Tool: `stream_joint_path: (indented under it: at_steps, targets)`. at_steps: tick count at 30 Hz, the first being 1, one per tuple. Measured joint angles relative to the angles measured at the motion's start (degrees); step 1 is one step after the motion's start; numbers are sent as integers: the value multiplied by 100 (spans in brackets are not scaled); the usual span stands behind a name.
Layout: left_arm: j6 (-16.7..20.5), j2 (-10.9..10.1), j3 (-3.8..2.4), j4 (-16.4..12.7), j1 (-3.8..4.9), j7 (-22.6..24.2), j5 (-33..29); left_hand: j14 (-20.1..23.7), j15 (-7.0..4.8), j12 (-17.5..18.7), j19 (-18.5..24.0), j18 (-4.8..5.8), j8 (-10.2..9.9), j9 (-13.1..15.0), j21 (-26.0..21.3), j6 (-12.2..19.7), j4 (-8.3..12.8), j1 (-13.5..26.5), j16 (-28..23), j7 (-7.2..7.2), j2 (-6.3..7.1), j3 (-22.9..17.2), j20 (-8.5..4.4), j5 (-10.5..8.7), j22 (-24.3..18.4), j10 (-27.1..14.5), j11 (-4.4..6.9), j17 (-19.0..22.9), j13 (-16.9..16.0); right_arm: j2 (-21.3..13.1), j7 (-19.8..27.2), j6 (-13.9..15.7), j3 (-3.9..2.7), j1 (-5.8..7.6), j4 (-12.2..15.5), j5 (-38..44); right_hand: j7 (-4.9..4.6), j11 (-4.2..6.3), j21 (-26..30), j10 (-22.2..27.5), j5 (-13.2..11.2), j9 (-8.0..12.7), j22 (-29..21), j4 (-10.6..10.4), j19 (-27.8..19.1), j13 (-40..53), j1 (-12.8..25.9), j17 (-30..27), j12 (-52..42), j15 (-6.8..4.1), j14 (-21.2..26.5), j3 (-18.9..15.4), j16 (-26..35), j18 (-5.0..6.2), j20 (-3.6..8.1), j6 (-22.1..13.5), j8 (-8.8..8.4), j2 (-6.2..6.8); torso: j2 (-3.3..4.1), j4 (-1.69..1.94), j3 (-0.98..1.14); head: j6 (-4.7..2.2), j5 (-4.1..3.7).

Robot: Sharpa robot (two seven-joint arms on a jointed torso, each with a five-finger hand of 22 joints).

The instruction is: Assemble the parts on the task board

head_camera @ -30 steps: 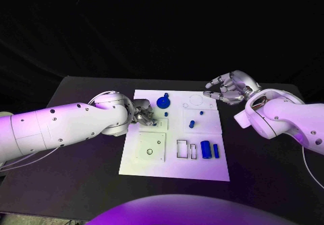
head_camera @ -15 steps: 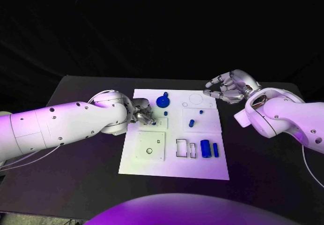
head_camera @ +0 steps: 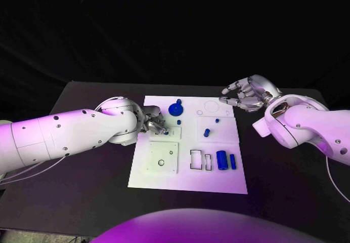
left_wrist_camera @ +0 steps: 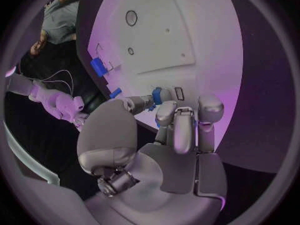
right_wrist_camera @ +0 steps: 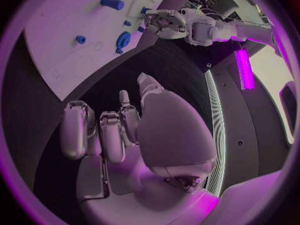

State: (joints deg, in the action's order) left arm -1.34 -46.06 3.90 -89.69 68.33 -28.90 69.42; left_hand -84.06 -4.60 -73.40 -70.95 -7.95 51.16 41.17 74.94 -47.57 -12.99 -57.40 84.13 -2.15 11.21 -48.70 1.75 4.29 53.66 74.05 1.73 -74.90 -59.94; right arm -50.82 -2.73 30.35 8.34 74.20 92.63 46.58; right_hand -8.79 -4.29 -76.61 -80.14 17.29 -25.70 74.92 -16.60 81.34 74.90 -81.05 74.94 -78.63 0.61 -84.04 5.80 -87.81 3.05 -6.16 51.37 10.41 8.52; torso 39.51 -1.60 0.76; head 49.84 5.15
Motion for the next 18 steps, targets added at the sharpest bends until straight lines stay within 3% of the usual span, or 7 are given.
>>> stream_joint_path:
  at_steps: [6,18]
  targets:
    - [-6,1,3,13,-2,-3,-6,0,0,0,0,0,1,-1,0,-30,-131,126,0,33,66,243,0,6,3,0,0,0,-11,3,0,-1,0,-5,-5,0,0,0,0,0,0,0,0,0,0,0,0,-1,0,0,0,0,0,0,0,0,0,0,1,1,0,6,1]
    - [-24,10,6,28,-6,-4,-19,0,0,1,0,0,-61,-7,0,-79,-360,275,0,2,19,548,0,6,4,3,-4,0,-30,5,0,-1,1,-11,-11,0,-20,0,23,0,0,1,-1,0,0,5,23,-1,0,0,0,0,0,0,0,-19,0,-23,-2,-1,-3,13,-2]
